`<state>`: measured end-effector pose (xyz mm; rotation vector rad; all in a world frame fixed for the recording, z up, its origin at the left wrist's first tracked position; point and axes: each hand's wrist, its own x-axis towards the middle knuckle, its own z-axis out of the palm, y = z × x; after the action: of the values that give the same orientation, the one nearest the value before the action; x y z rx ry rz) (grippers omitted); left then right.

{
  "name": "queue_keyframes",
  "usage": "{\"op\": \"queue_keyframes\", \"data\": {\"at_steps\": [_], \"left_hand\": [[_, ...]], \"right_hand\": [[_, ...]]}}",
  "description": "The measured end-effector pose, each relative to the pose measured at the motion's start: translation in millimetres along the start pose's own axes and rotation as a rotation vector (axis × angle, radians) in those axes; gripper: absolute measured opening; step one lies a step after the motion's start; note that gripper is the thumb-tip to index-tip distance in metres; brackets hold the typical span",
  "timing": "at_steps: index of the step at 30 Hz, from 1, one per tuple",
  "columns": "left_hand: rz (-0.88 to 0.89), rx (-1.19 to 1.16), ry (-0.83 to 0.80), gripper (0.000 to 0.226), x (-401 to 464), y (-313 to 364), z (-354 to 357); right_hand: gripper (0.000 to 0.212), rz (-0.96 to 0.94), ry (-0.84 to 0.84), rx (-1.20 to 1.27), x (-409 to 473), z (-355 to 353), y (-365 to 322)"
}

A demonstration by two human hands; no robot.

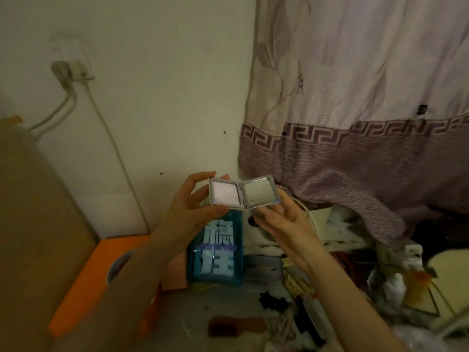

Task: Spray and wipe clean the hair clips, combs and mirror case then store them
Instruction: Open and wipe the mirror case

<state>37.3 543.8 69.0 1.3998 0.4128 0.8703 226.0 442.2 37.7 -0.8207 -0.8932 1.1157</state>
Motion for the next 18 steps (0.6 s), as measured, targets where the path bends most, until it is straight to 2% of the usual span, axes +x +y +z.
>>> {"op": "queue_keyframes", "data": {"at_steps": [6, 8, 10, 18], "left_hand": [[-0.093, 0.023, 0.096, 0.061, -30.7, -43.1, -17.9], [-0.148, 0.031, 0.122, 0.062, -41.8, -58.6, -23.8], [-0.195, 0.030, 0.139, 0.066, -54.1, -74.7, -30.3], [-0.335, -0.023, 0.195, 0.065, -102.7, -142.6, -57.2]], "right_hand": [[0.065, 0.175, 0.059, -0.334, -34.7, -14.5, 77.5], [0.068, 0.226, 0.064, -0.417, -45.8, -18.3, 104.6], [0.072, 0.290, 0.073, -0.464, -57.3, -21.5, 130.1], [0.059, 0.558, 0.124, -0.621, -96.5, -25.2, 209.3]]}}
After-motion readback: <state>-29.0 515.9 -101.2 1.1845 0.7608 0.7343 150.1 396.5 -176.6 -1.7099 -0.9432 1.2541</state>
